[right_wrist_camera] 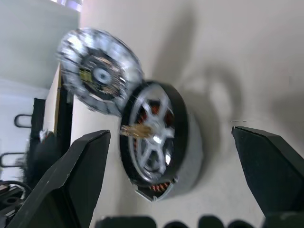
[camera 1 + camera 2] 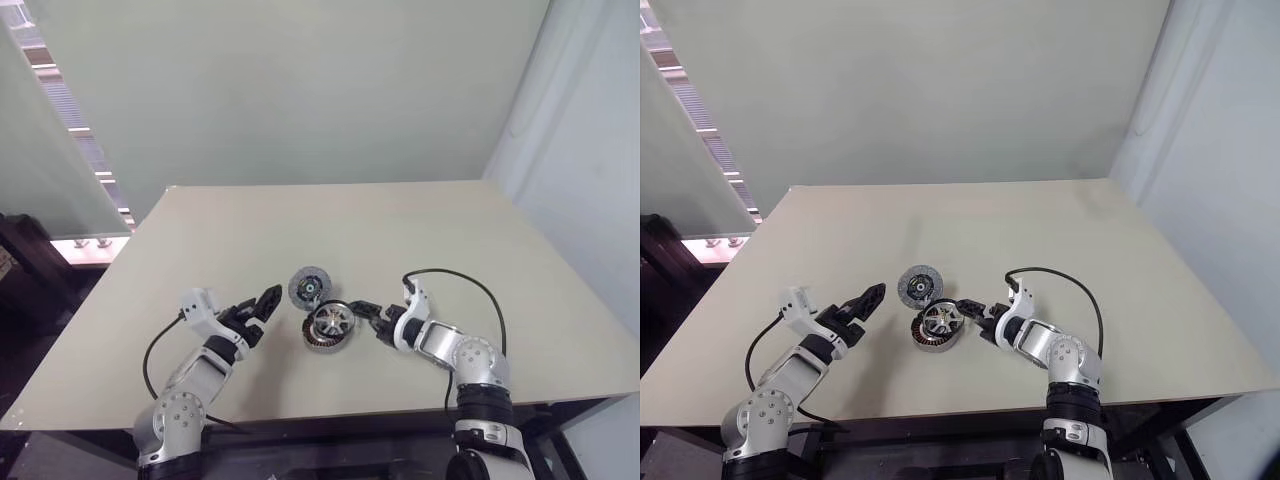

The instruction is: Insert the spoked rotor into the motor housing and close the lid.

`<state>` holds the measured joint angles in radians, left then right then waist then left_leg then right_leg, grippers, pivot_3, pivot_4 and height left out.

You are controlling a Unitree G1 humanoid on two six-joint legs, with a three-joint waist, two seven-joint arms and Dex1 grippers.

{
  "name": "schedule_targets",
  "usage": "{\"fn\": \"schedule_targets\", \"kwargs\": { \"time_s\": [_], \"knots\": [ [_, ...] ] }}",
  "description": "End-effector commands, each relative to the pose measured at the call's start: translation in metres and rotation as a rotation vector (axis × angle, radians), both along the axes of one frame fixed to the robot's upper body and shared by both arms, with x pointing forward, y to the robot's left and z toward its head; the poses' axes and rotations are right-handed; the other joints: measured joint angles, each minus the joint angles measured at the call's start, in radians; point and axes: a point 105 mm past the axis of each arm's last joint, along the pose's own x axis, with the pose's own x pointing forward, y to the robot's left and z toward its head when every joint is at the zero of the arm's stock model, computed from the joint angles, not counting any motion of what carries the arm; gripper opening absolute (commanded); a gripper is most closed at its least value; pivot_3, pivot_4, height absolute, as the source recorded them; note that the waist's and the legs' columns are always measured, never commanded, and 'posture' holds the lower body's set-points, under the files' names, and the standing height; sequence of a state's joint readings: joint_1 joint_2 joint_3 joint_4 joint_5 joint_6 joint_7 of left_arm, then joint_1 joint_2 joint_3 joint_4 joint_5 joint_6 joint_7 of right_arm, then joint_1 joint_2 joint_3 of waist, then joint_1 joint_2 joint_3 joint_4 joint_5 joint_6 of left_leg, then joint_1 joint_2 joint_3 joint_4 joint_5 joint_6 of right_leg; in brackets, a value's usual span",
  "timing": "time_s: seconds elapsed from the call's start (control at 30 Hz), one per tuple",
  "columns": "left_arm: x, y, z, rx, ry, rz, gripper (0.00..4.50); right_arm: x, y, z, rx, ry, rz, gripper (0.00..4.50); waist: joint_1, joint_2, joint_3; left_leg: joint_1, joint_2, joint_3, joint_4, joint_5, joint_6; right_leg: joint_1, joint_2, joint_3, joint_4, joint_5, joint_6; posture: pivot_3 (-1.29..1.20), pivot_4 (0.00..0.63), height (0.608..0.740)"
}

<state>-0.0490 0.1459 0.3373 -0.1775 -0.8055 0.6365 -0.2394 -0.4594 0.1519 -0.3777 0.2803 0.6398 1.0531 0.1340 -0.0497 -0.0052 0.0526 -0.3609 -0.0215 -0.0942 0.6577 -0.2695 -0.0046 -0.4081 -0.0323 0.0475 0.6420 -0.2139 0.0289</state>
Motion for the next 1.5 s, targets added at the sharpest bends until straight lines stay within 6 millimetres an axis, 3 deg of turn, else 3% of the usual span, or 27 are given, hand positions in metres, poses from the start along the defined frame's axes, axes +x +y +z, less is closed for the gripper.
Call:
{"fn": "schedule_targets", "kwargs": {
  "time_s": [0.03, 0.27, 0.3, 0.37, 0.67, 0.73, 0.9, 1.03, 1.3, 1.4, 1.5],
  "knots": [
    [0.001, 0.001, 0.017, -0.001, -0.070, 0.006, 4.50, 0.008, 0.010, 0.009, 0.052, -0.003, 0.014, 4.48, 0.000, 0.000, 0.000, 0.000, 0.000, 0.000, -0.001, 0.000, 0.000, 0.000, 0.000, 0.000, 0.000, 0.000, 0.000, 0.00, 0.000, 0.740],
    [0.001, 0.005, 0.014, 0.004, -0.062, 0.023, 4.50, 0.009, 0.023, 0.005, 0.084, 0.027, 0.040, 4.48, 0.000, 0.000, 0.000, 0.001, 0.000, 0.000, -0.001, 0.000, 0.000, 0.000, 0.000, 0.000, 0.000, 0.000, 0.000, 0.00, 0.000, 0.740],
    [0.001, 0.006, 0.014, 0.005, -0.061, 0.025, 4.50, 0.009, 0.023, 0.005, 0.086, 0.027, 0.041, 4.31, -0.001, 0.000, 0.000, 0.001, 0.000, 0.000, -0.001, 0.000, 0.000, 0.000, 0.000, 0.000, 0.000, 0.000, 0.000, 0.00, 0.000, 0.740],
    [0.002, 0.007, 0.013, 0.007, -0.058, 0.029, 4.50, 0.010, 0.025, 0.007, 0.100, 0.025, 0.040, 3.87, -0.001, 0.000, 0.000, 0.001, 0.000, 0.000, 0.000, 0.000, 0.000, 0.000, 0.000, 0.000, 0.000, 0.000, 0.000, 0.00, 0.000, 0.740],
    [0.002, 0.008, 0.008, 0.012, -0.041, 0.041, 4.50, 0.008, 0.024, 0.012, 0.139, 0.008, 0.040, 0.61, -0.001, 0.000, 0.000, 0.000, 0.000, 0.000, -0.001, 0.000, 0.000, 0.000, 0.000, 0.000, 0.000, 0.000, 0.000, 0.00, 0.000, 0.740],
    [0.002, 0.008, 0.006, 0.013, -0.037, 0.043, 4.50, 0.007, 0.022, 0.013, 0.148, 0.005, 0.037, 0.12, -0.001, 0.000, 0.000, 0.000, 0.000, 0.000, -0.001, 0.000, 0.000, 0.000, 0.001, 0.000, 0.000, 0.000, 0.000, 0.00, 0.000, 0.740],
    [0.001, 0.008, 0.005, 0.014, -0.032, 0.043, 4.50, 0.005, 0.017, 0.024, 0.184, -0.045, 0.032, 0.03, 0.000, 0.000, 0.000, 0.000, 0.001, 0.000, -0.001, 0.000, 0.000, 0.000, 0.001, 0.000, 0.000, 0.000, 0.000, 0.00, 0.000, 0.740],
    [0.001, 0.007, 0.004, 0.019, -0.027, 0.040, 4.50, 0.008, 0.014, 0.042, 0.139, -0.194, 0.022, 0.03, -0.001, 0.000, 0.000, 0.000, 0.000, 0.000, -0.001, 0.000, 0.000, 0.000, 0.001, 0.000, 0.000, 0.000, 0.000, 0.00, 0.000, 0.740],
    [-0.001, 0.000, -0.001, 0.050, -0.004, -0.012, 4.50, 0.021, 0.006, 0.095, -0.438, -0.923, -0.103, 0.03, -0.001, 0.000, 0.000, 0.000, 0.001, 0.000, -0.001, 0.000, 0.000, -0.001, 0.001, 0.000, 0.000, 0.000, 0.000, 0.00, 0.000, 0.740],
    [-0.005, -0.009, 0.000, -0.002, 0.022, -0.067, 4.50, 0.018, 0.006, 0.113, -0.605, -1.167, -0.174, 0.03, -0.001, 0.000, 0.000, 0.000, 0.000, 0.001, -0.002, 0.000, -0.001, -0.001, 0.000, 0.000, 0.000, 0.000, 0.000, 0.00, 0.000, 0.740],
    [-0.007, -0.024, 0.004, -0.185, 0.081, -0.121, 4.50, 0.010, 0.009, 0.129, -0.686, -1.367, -0.237, 0.03, 0.000, 0.000, 0.000, 0.000, 0.001, 0.000, -0.002, 0.000, -0.001, -0.001, 0.000, 0.000, 0.000, 0.000, 0.000, 0.00, 0.000, 0.740]
  ]
}}
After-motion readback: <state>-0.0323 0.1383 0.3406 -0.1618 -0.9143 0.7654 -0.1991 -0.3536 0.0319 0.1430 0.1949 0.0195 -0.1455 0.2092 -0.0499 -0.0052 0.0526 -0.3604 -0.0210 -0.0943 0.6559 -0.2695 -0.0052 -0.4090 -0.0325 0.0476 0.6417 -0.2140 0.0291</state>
